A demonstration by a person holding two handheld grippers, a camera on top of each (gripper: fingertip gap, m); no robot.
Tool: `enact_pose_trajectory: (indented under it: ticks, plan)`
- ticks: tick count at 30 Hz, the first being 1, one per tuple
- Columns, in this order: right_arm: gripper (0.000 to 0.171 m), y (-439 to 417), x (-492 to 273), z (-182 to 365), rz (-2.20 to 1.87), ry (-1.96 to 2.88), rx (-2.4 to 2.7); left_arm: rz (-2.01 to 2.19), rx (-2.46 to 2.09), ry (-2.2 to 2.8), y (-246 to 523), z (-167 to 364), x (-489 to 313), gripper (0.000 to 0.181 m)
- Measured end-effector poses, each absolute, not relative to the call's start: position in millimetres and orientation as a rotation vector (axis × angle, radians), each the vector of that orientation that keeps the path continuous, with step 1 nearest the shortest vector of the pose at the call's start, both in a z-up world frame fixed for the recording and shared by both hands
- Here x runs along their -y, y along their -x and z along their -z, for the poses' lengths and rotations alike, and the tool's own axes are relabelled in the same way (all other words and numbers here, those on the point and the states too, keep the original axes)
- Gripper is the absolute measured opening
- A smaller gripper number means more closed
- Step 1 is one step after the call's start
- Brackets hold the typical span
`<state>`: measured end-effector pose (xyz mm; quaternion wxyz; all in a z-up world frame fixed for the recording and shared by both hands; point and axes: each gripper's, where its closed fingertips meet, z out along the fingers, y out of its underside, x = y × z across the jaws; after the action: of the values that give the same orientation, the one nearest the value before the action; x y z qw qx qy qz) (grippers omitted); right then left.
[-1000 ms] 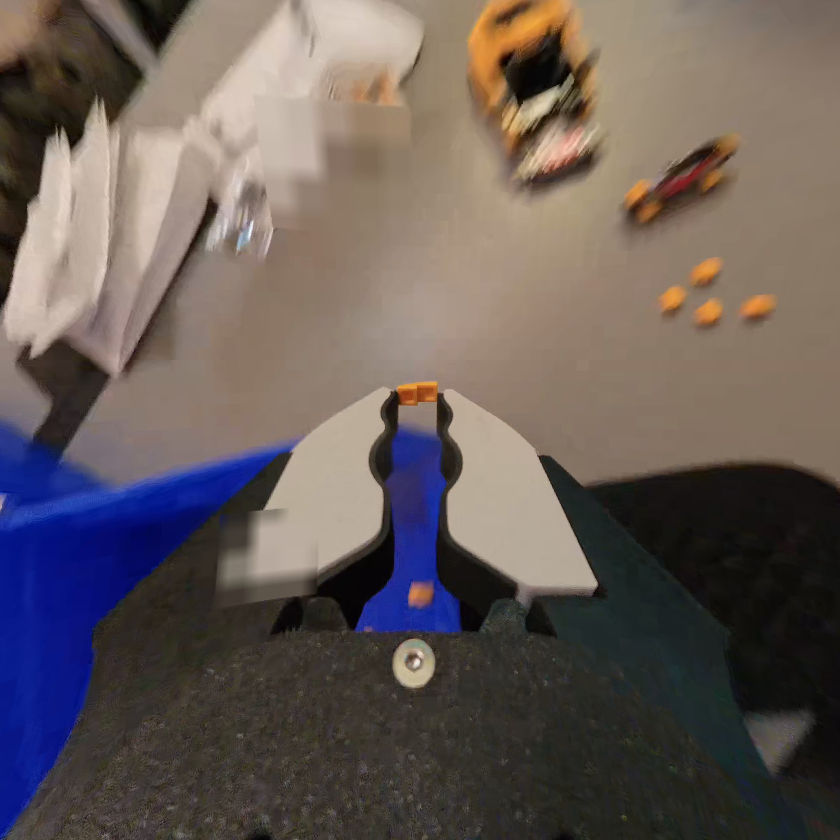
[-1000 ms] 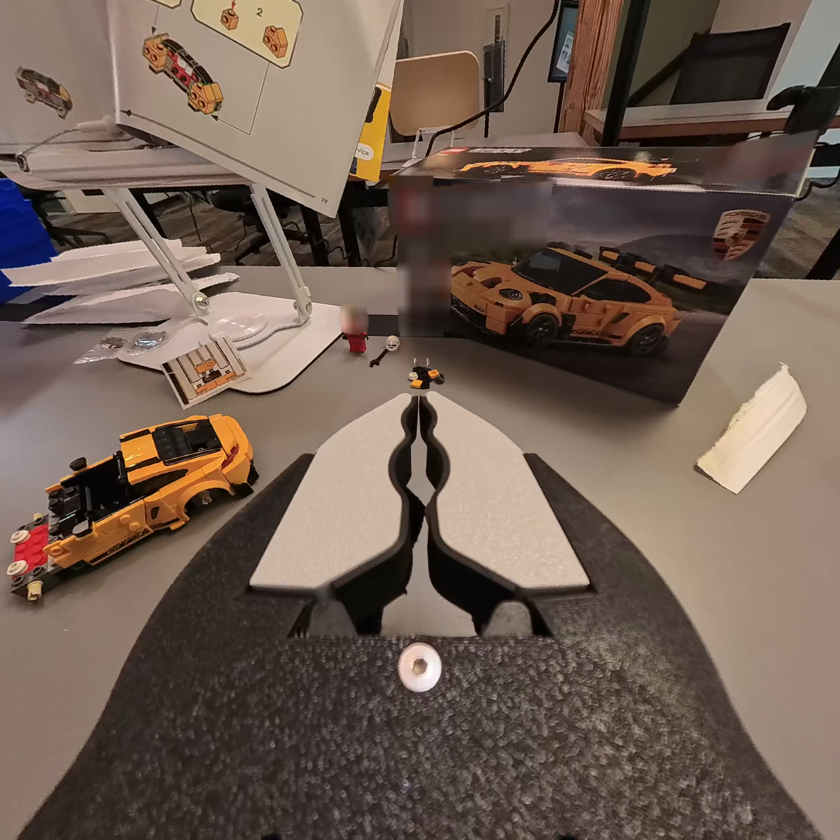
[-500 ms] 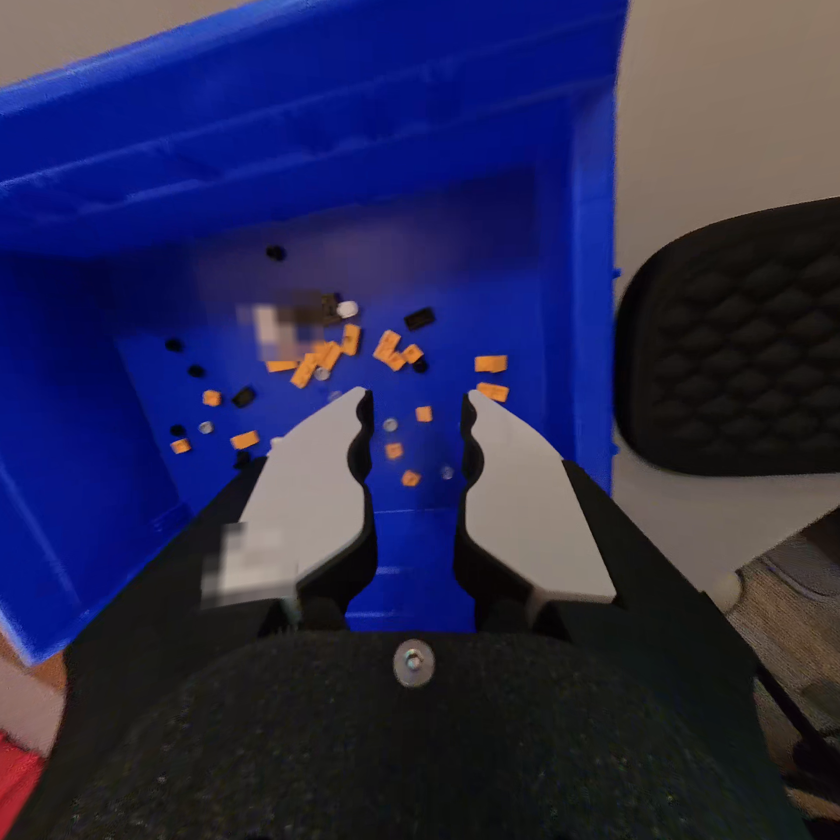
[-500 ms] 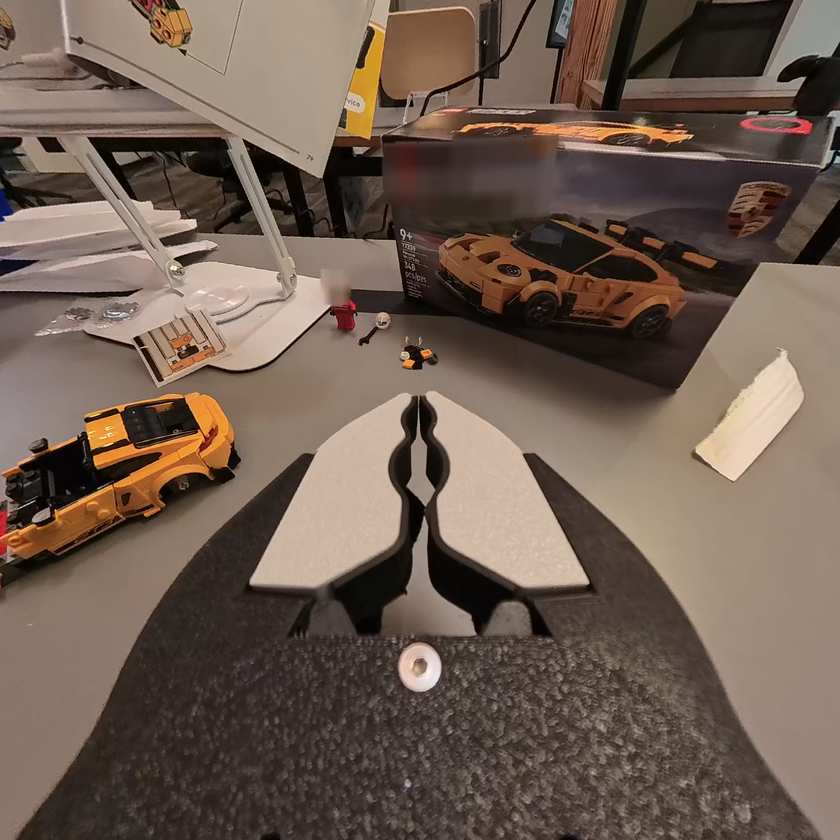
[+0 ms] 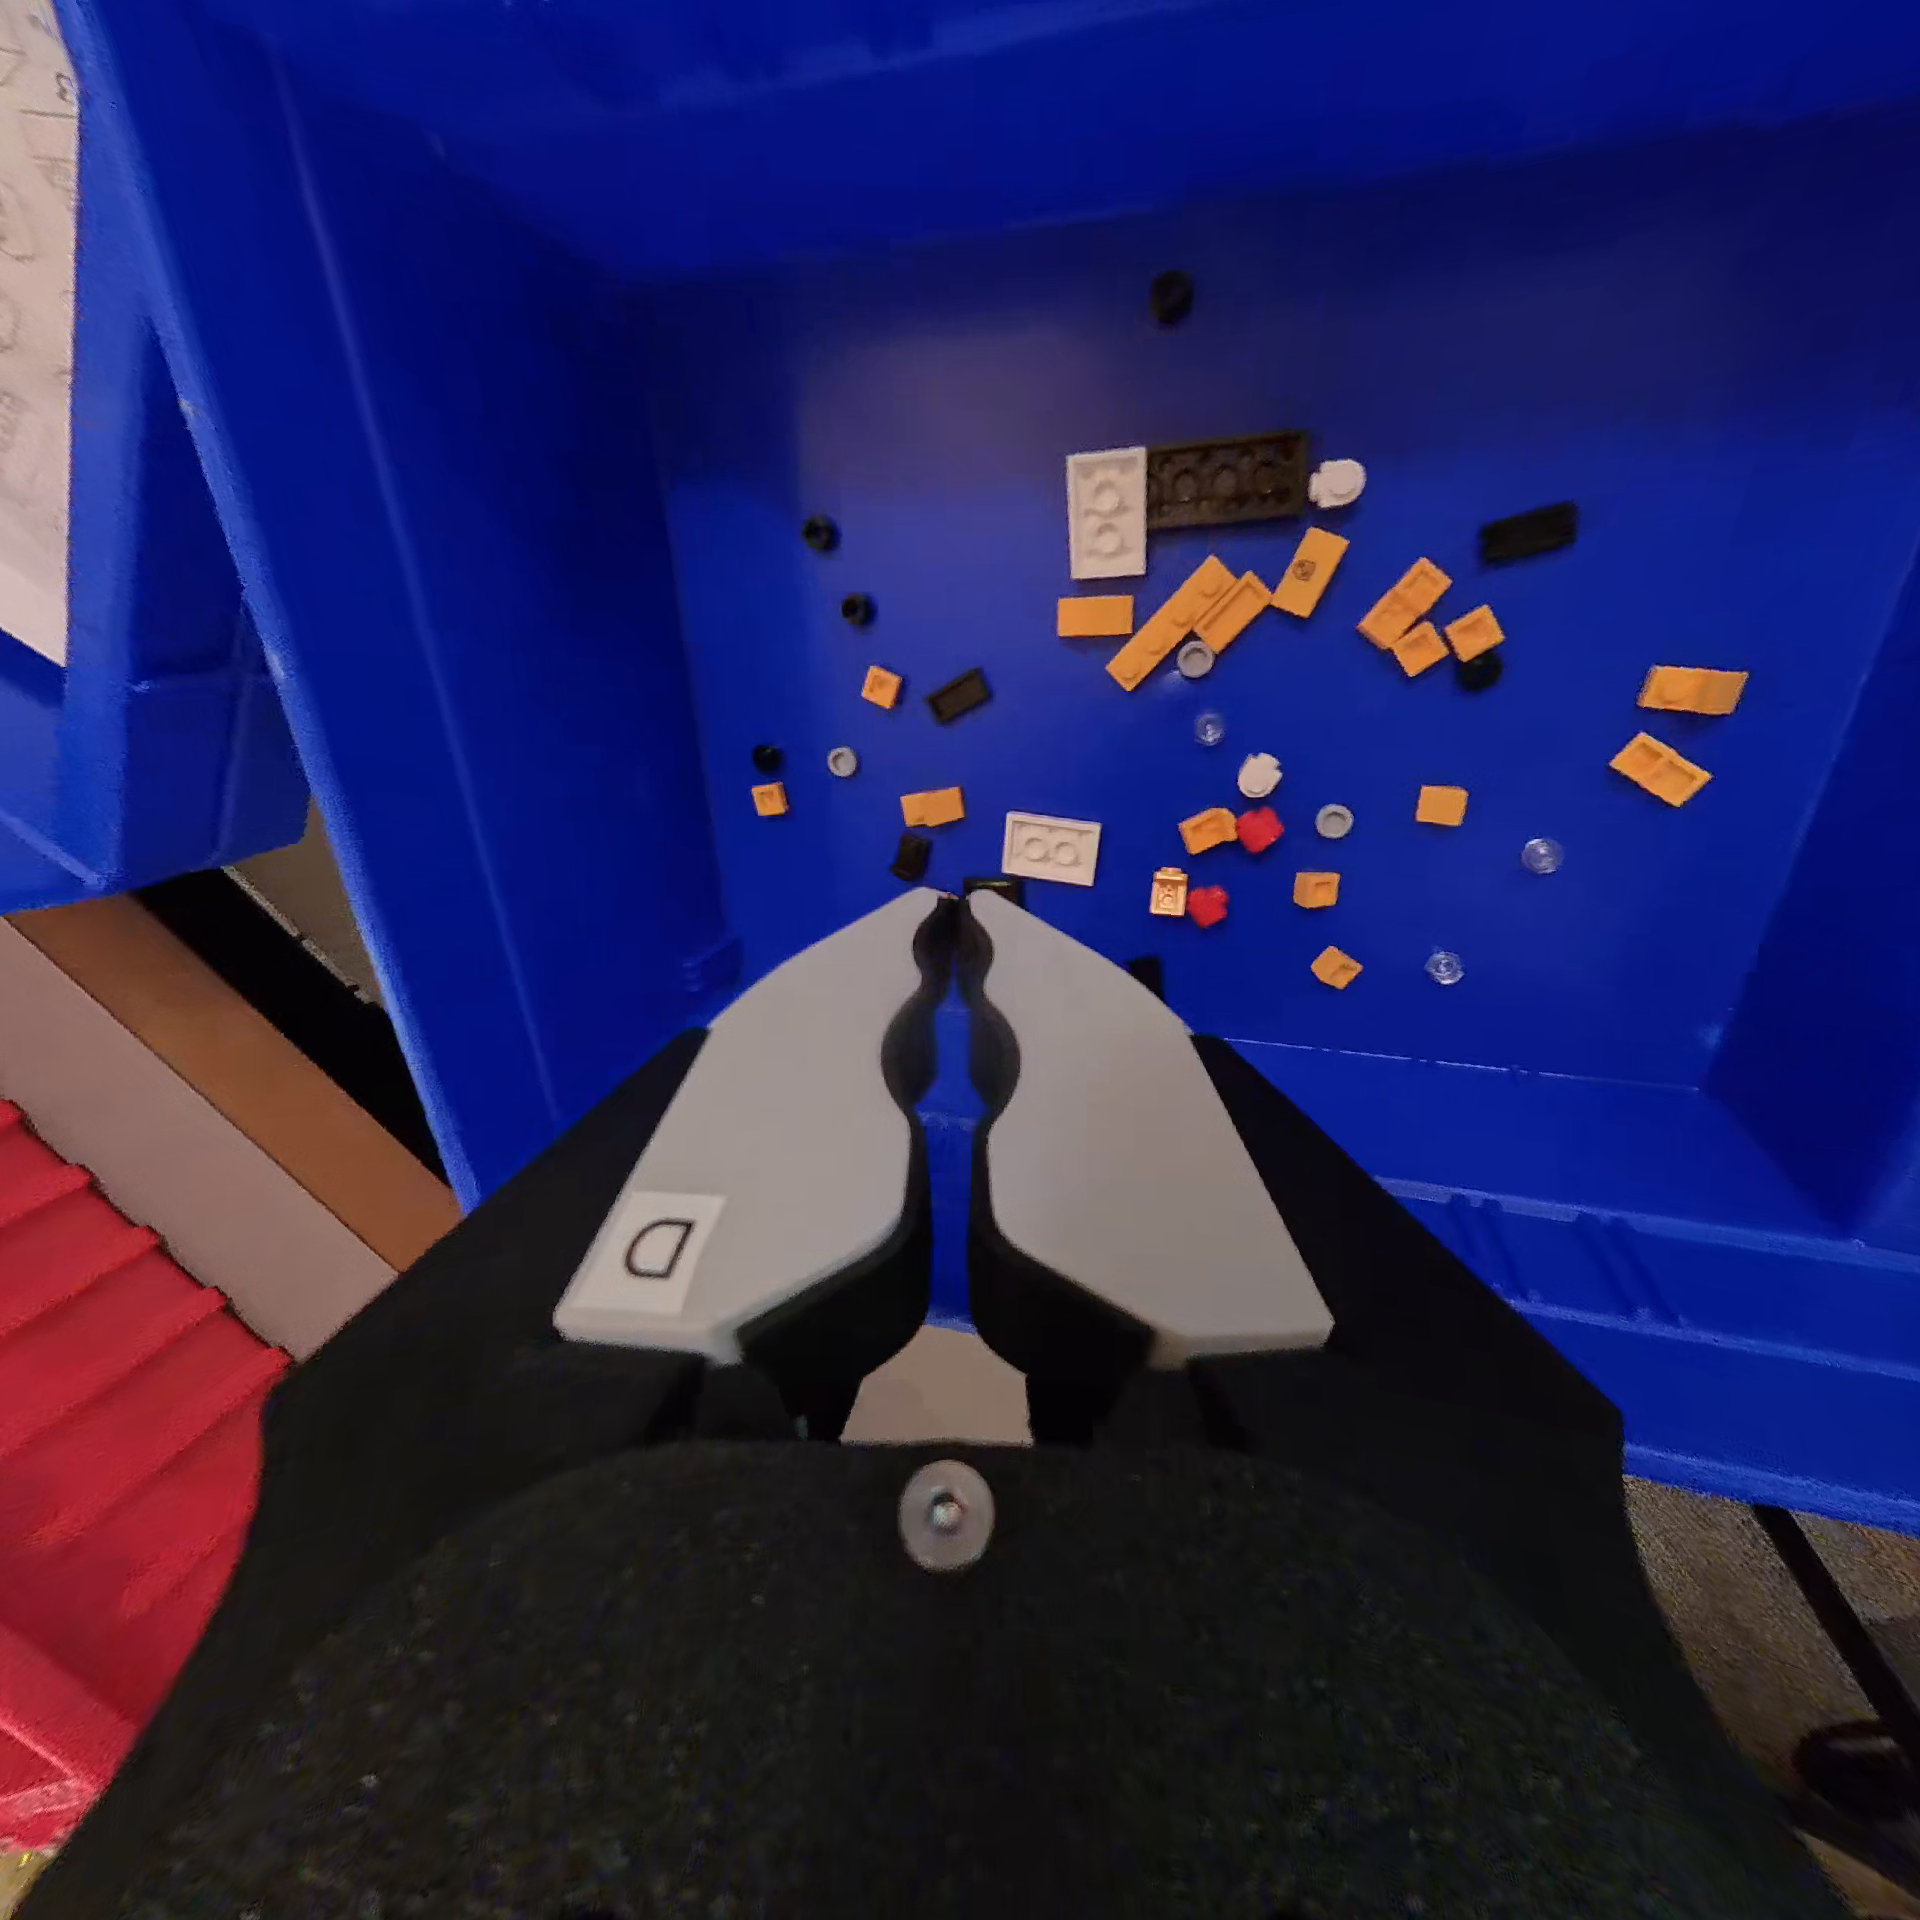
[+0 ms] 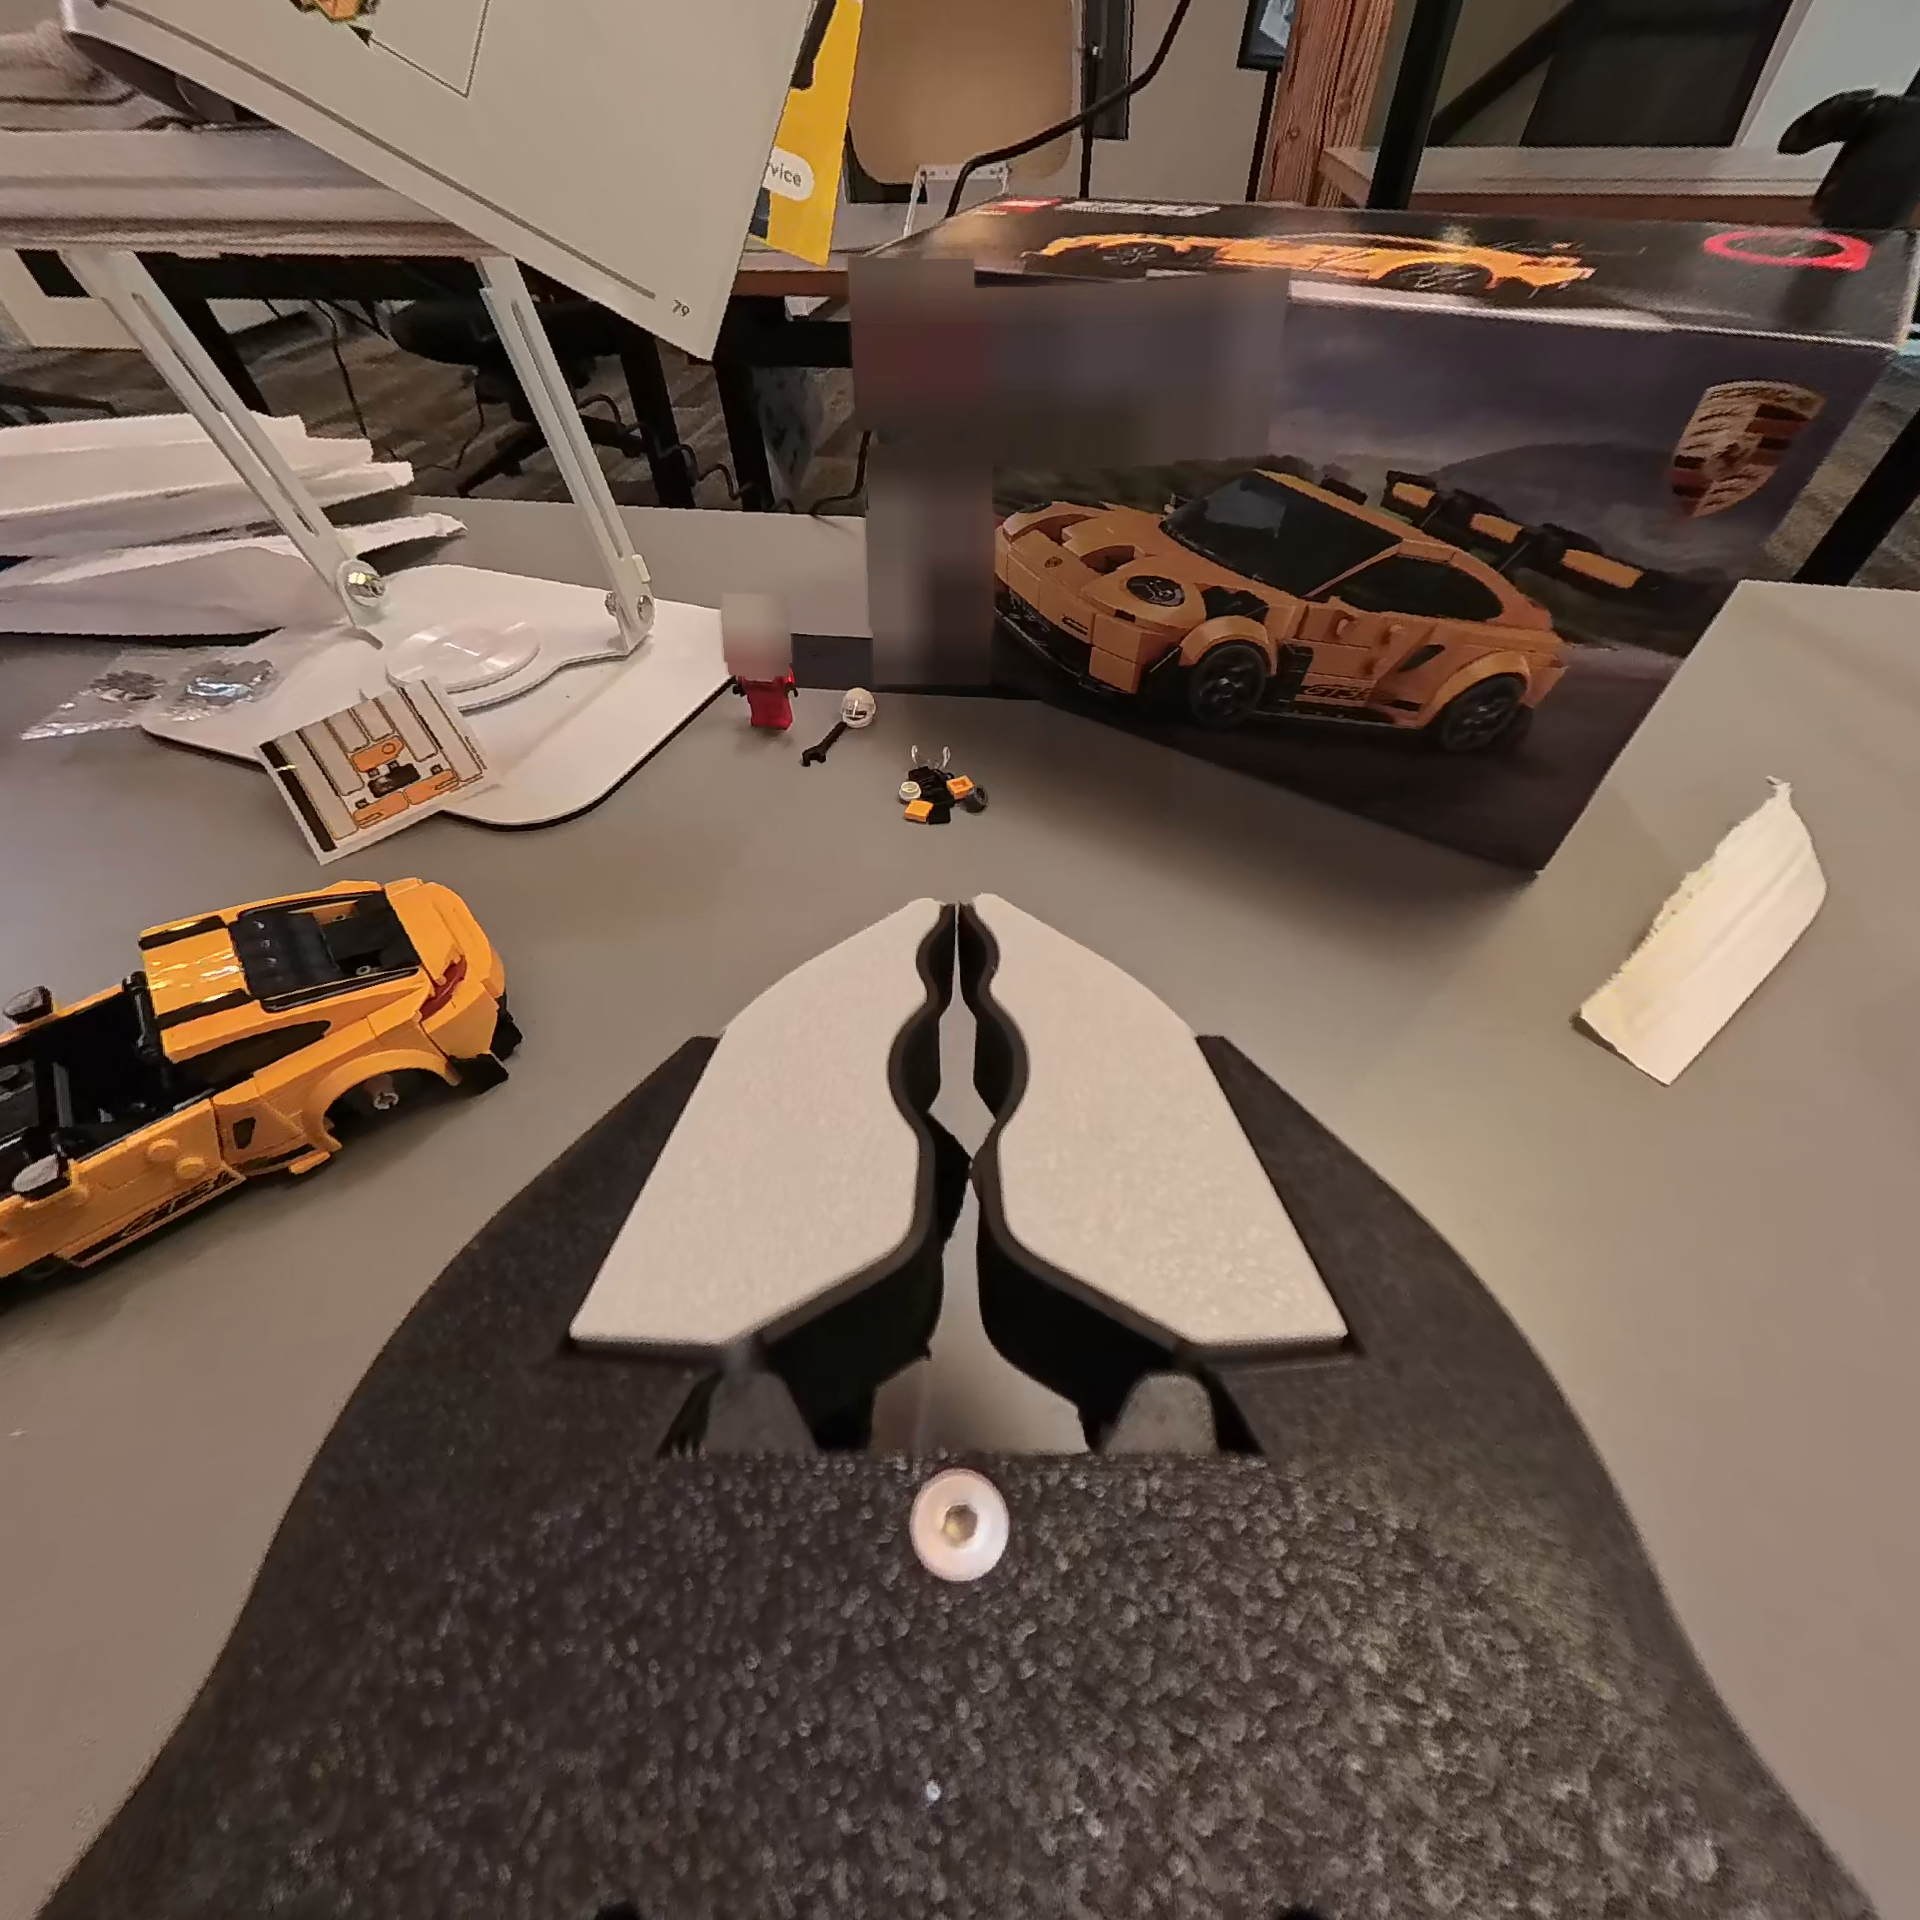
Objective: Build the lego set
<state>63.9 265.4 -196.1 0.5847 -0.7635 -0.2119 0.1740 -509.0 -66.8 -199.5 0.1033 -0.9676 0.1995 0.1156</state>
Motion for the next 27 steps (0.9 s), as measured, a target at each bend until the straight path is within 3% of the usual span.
enact_pose_trajectory:
  ticks: [7,16,27]
  plan:
    - [0.0,-63.2,-266.0,198.0,-0.402,1.788,0.499,-0.389,-0.641,2.957,532.7,216.8,66.8,0.0]
    - [0.0,-62.8,-266.4,199.3,-0.405,1.793,0.501,-0.314,-0.765,3.051,542.0,242.8,71.1,0.021]
    - [0.0,-61.9,-266.8,201.0,-0.398,1.798,0.508,-0.233,-0.968,3.055,529.3,263.3,62.1,0.025]
